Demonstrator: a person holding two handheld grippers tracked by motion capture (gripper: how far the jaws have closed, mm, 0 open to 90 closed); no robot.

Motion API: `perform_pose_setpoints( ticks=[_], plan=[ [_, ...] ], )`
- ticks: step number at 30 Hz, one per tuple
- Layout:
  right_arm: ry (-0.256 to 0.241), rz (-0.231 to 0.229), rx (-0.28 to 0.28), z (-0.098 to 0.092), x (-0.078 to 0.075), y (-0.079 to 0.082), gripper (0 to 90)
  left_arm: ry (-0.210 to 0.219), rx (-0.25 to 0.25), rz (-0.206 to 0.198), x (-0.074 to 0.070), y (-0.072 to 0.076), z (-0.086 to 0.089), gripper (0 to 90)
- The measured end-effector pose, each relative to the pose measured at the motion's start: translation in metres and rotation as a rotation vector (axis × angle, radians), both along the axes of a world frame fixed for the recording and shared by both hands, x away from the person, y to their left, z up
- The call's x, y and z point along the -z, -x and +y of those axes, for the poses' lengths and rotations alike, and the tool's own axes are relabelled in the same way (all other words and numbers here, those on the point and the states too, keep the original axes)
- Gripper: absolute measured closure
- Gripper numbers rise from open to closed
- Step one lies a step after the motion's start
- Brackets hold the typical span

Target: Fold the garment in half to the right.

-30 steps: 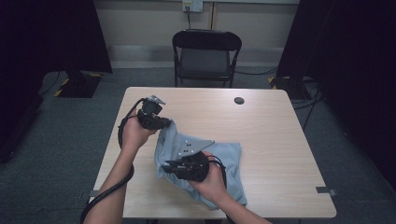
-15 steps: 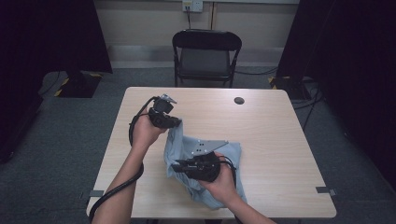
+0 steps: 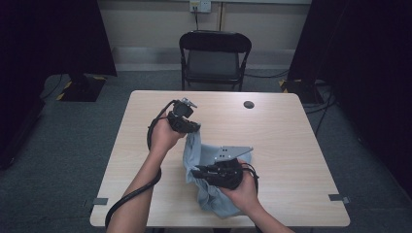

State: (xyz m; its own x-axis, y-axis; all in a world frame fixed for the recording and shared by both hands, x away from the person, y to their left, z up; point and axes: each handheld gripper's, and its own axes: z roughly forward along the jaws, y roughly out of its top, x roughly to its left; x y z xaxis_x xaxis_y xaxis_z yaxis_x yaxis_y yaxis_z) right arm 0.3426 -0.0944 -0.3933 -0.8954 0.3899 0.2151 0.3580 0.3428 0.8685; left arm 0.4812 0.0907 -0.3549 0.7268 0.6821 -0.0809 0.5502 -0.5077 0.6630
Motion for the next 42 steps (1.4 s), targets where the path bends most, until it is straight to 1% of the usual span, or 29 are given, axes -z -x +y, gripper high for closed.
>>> perform_pose_setpoints(
  ticks=[9,11,16,19,22,24,30,35,42],
  plan=[
    [-0.006,0.003,0.012,-0.016,0.002,0.003,81.0,0.001,0.02,0.003,-0.004,0.0,-0.017,83.0],
    [-0.009,0.003,0.015,-0.02,0.002,0.004,80.9,-0.002,0.031,0.001,-0.005,0.0,-0.021,83.0],
    [-0.018,0.005,0.026,-0.031,0.003,0.004,80.9,-0.003,0.036,0.0,-0.007,0.0,-0.032,83.0],
    [-0.021,0.009,0.032,-0.036,0.003,0.005,81.0,-0.009,0.04,-0.003,-0.008,0.0,-0.034,83.0],
    [-0.027,0.012,0.032,-0.037,0.003,0.004,81.0,-0.004,0.038,-0.006,-0.009,0.0,-0.035,83.0],
    [-0.027,0.011,0.028,-0.036,0.003,0.004,81.0,0.005,0.035,0.0,-0.009,0.001,-0.034,83.0],
    [-0.026,0.01,0.023,-0.034,0.003,0.005,81.0,0.001,0.036,0.0,-0.009,0.001,-0.033,83.0],
    [-0.02,0.01,0.02,-0.03,0.001,0.003,81.0,0.007,0.026,-0.003,-0.01,0.0,-0.027,83.0],
    [-0.015,0.011,0.001,-0.018,-0.003,-0.001,81.0,0.017,0.002,-0.007,-0.013,0.0,-0.014,83.0]
  ],
)
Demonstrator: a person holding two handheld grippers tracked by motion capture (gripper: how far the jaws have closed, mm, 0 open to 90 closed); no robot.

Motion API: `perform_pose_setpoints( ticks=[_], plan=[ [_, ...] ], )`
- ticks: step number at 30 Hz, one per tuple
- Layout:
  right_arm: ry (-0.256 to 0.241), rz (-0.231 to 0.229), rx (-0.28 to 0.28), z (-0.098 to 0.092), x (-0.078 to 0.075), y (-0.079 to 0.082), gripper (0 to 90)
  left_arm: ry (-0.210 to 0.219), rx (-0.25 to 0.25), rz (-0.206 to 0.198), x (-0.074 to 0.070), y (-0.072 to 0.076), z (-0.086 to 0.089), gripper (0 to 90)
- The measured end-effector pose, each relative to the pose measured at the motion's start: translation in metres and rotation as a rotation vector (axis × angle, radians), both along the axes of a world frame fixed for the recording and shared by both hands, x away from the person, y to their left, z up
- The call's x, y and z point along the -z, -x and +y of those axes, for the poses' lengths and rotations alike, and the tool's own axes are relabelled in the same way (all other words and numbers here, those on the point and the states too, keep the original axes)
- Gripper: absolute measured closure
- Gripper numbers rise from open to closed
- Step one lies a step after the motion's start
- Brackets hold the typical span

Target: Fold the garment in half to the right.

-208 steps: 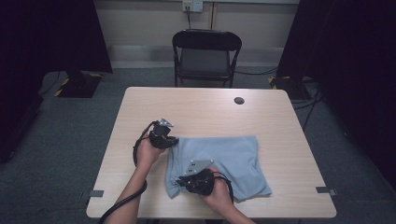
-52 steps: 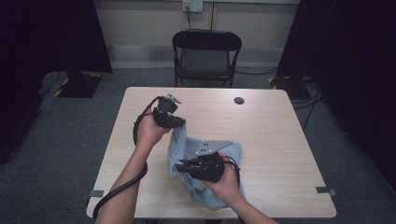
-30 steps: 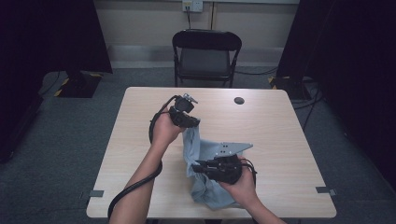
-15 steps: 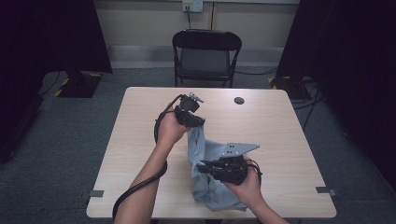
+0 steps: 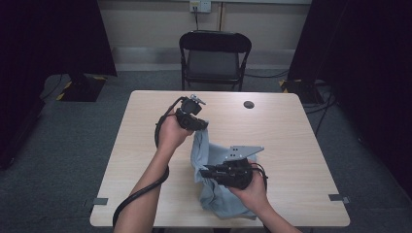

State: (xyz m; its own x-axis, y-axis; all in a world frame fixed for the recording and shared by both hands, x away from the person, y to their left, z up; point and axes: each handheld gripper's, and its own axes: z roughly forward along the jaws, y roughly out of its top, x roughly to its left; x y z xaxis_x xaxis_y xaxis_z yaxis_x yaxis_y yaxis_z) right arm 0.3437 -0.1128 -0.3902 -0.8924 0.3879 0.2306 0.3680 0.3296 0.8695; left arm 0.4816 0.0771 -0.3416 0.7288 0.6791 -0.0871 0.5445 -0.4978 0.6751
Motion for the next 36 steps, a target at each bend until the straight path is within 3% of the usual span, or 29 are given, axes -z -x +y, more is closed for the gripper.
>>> perform_pose_setpoints(
  ticks=[15,26,36],
  plan=[
    [0.013,-0.001,-0.038,0.031,-0.004,-0.008,81.1,0.021,-0.05,-0.012,-0.004,0.0,0.032,83.0],
    [0.019,0.003,-0.063,0.046,-0.006,-0.013,81.1,0.011,-0.091,-0.016,-0.002,0.001,0.053,83.1],
    [0.021,0.01,-0.091,0.066,-0.005,-0.016,81.1,0.014,-0.14,-0.019,-0.001,0.006,0.085,83.2]
  ],
)
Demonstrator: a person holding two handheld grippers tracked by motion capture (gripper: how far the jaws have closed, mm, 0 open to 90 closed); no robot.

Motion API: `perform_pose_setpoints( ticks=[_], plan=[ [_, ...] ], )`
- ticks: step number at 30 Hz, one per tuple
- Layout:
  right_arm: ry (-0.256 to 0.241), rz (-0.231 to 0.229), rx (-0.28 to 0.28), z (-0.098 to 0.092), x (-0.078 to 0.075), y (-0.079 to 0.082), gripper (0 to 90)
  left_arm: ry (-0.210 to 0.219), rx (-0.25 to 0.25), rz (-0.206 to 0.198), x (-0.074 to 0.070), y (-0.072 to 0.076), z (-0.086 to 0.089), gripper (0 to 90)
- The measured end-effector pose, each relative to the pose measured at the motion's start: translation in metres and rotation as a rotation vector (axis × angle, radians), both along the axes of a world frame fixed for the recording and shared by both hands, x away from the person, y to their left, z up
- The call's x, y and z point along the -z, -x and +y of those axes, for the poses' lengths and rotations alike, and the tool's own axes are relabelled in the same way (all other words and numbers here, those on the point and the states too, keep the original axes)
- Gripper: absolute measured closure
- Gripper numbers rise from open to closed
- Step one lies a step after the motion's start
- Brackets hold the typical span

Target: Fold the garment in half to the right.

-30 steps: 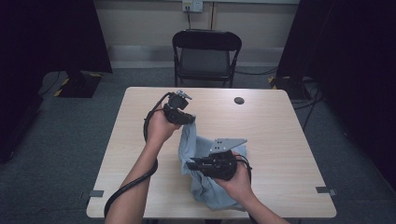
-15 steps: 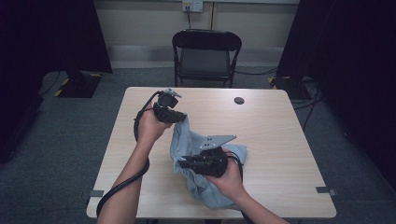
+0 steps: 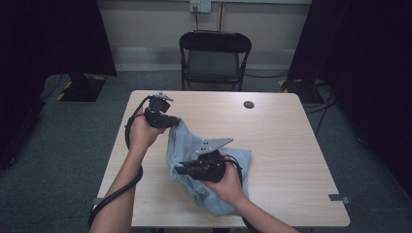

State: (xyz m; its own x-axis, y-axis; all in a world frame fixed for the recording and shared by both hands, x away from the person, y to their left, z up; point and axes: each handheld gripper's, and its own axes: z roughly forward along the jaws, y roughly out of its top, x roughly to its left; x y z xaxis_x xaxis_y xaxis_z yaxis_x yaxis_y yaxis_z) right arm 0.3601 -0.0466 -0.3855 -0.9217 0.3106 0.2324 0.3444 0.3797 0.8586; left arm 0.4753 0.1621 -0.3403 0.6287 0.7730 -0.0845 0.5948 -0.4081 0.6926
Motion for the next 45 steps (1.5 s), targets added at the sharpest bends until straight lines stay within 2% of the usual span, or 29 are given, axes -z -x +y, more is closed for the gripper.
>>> perform_pose_setpoints(
  ticks=[8,14,16,20,22,23,32,45],
  plan=[
    [-0.006,0.002,-0.032,0.022,-0.002,0.001,81.1,0.001,-0.036,-0.003,-0.005,0.01,0.026,83.2],
    [-0.016,-0.004,-0.039,0.024,-0.007,0.005,81.2,-0.005,-0.039,-0.016,-0.017,0.015,0.027,83.1],
    [-0.023,-0.015,-0.034,0.016,-0.011,0.006,81.2,-0.019,-0.024,-0.023,-0.024,0.015,0.018,83.2],
    [-0.025,-0.015,-0.02,0.004,-0.014,0.007,81.2,-0.02,-0.007,-0.022,-0.027,0.013,0.005,83.1],
    [-0.027,-0.016,-0.003,-0.008,-0.014,0.008,81.1,-0.028,0.011,-0.016,-0.025,0.008,-0.011,83.1],
    [-0.027,-0.016,-0.003,-0.008,-0.014,0.008,81.1,-0.028,0.011,-0.016,-0.025,0.008,-0.011,83.1],
    [-0.037,-0.002,0.044,-0.039,-0.009,0.006,81.2,-0.032,0.068,0.006,-0.02,-0.004,-0.055,83.1],
    [-0.041,0.002,0.071,-0.064,-0.003,0.01,81.1,-0.035,0.109,0.023,-0.018,-0.009,-0.085,83.1]
  ],
)
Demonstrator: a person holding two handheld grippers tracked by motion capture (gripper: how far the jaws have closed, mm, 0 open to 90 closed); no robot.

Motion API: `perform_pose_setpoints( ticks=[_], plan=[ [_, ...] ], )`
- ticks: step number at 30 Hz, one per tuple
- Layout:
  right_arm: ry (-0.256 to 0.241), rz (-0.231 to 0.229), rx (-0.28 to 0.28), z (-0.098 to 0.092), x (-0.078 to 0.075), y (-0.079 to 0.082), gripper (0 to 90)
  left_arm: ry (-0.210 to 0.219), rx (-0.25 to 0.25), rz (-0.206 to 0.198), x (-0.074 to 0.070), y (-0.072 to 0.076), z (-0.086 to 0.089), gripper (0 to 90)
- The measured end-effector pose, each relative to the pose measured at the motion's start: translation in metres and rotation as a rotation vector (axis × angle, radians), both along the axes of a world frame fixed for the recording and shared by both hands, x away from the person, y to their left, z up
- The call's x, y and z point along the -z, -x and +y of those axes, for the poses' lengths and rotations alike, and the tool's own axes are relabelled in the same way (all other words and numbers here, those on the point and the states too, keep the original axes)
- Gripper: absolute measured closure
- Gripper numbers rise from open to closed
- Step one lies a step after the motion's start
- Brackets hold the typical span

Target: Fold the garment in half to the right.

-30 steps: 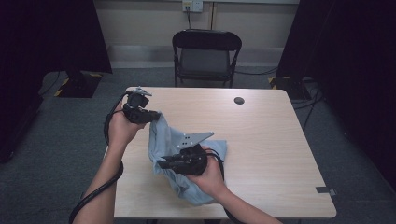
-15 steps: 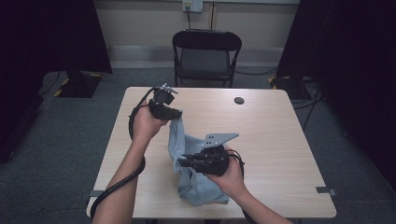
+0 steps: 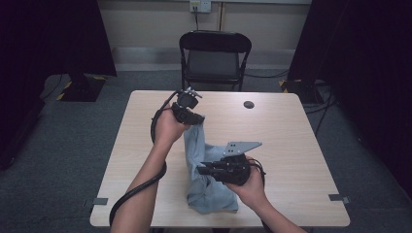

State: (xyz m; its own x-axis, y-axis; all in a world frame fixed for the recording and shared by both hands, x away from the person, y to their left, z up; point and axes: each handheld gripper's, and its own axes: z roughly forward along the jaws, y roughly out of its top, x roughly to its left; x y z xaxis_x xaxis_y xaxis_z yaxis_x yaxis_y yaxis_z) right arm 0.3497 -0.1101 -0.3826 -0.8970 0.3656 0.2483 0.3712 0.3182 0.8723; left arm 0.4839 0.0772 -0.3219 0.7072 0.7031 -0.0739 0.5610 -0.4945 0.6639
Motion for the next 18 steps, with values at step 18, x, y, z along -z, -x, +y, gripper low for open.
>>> perform_pose_setpoints(
  ticks=[18],
  plan=[
    [0.006,0.03,0.046,-0.033,0.021,0.0,81.0,-0.012,0.06,0.039,0.022,-0.009,-0.046,83.0]
  ],
)
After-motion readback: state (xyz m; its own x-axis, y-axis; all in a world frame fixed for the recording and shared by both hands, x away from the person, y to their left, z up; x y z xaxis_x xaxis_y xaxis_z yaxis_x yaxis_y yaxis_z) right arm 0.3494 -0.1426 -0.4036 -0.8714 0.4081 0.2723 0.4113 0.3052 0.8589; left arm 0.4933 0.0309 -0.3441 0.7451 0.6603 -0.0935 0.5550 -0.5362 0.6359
